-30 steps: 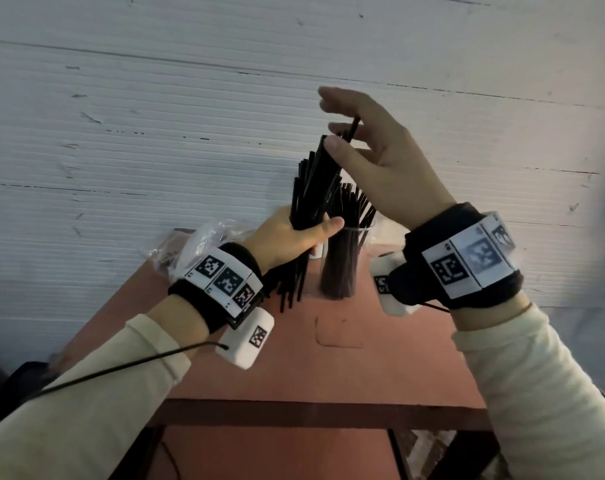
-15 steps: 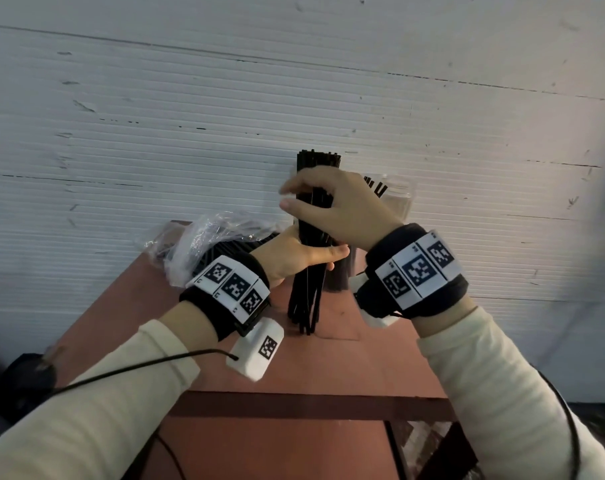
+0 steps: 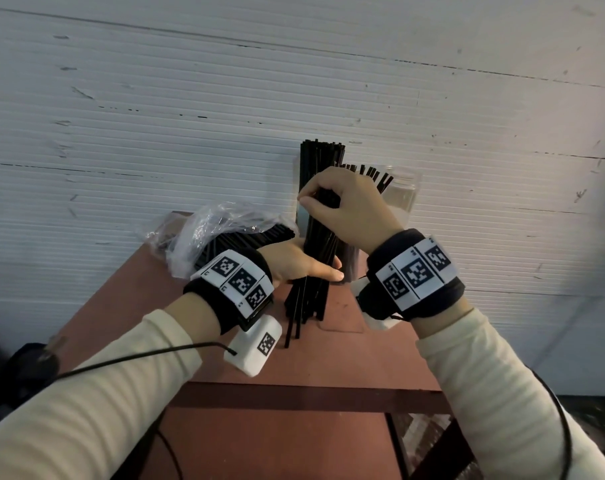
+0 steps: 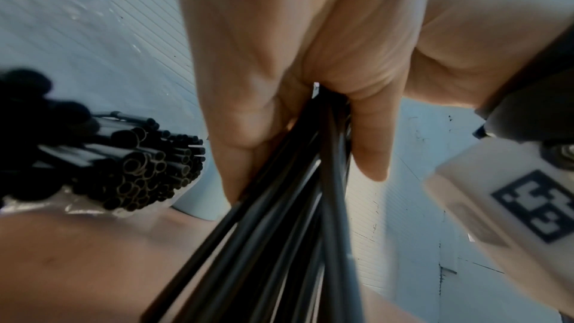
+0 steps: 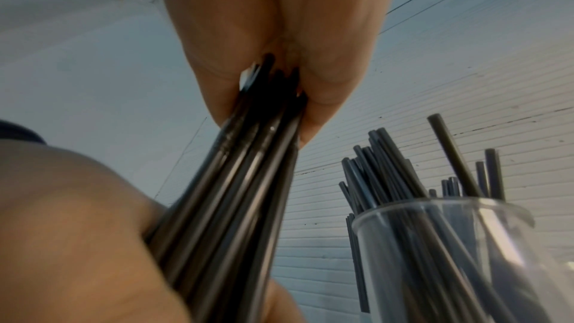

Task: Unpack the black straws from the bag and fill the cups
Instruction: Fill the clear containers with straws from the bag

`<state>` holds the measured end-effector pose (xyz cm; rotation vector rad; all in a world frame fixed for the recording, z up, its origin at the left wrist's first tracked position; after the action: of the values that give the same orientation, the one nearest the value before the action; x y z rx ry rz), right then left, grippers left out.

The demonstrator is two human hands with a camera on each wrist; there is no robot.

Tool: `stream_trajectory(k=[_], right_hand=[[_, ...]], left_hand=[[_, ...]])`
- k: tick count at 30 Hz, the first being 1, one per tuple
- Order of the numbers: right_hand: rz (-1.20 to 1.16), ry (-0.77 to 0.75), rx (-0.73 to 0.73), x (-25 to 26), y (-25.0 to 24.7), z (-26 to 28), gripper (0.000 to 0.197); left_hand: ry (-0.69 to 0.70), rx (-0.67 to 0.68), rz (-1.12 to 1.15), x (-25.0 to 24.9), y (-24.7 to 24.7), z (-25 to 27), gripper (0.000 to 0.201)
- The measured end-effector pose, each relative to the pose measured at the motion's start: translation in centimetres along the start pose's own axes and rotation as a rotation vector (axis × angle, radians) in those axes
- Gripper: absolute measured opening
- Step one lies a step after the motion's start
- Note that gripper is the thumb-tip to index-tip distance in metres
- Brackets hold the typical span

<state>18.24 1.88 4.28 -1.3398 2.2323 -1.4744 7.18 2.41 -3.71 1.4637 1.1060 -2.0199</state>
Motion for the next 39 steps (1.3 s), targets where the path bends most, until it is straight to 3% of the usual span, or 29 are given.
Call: stream_trajectory(k=[5,11,15,22,24,28,32,35,37,39], right_hand=[[0.015,0.012,0.007,0.0,-0.2,0.1,0.009],[-0.048,-0.010,-0.037,0.3,-1.4,0.2,0.008],[-0.036,0.011,0.103,0.4,-1.1,0.6,0.007],[-0.032,0.018,0.062,0.2,-0.6,0.7,0.007],[-0.016,0.020,0.039,0.2,-0.8,0.8,0.017],[-0.063,0.095,-0.052,0.3,-2.6,1.6,0.070],[-0.141,0.117,0.008,0.5,-4.1,2.9,0.082],[-0.335,0.113,0.240,0.5,-3.5,3.6,0.074],[-0.368,0.075,0.407,0.5,-2.3,3.9,0.052],[-0.356,0.036,0.431,0.5,-1.4,4.0,0.024]], left_hand=[[0.034,0.036,-0.086,-0.2,0.0,0.2,0.026],[0.240,0.061,-0.018,-1.2,0.4,0.3,0.012],[0.096,0.092,-0.062,-0.6,0.3,0.0,0.008],[0.036,0.097,-0.045,-0.8,0.9,-0.3,0.025],[0.020,0.036,-0.082,-0.7,0.8,-0.2,0.035],[0.153,-0.028,0.064,-1.3,0.4,0.6,0.034],[0.268,0.068,-0.058,-3.3,0.3,2.2,0.034],[0.245,0.243,-0.145,-4.3,0.9,3.1,0.034],[0.224,0.322,-0.185,-4.4,1.5,3.4,0.034],[0.229,0.327,-0.175,-4.2,1.8,3.3,0.029]])
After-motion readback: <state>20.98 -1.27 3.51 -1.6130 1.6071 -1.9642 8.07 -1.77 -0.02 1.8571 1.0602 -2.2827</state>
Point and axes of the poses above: each hand's wrist, its own z-axis away from the middle knuckle, its own y-axis out of the palm, x = y × z, the point moved 2 cm from there along -z, towards the middle knuckle, and after that the axes turned 12 degrees about x, right-handed, at the moved point
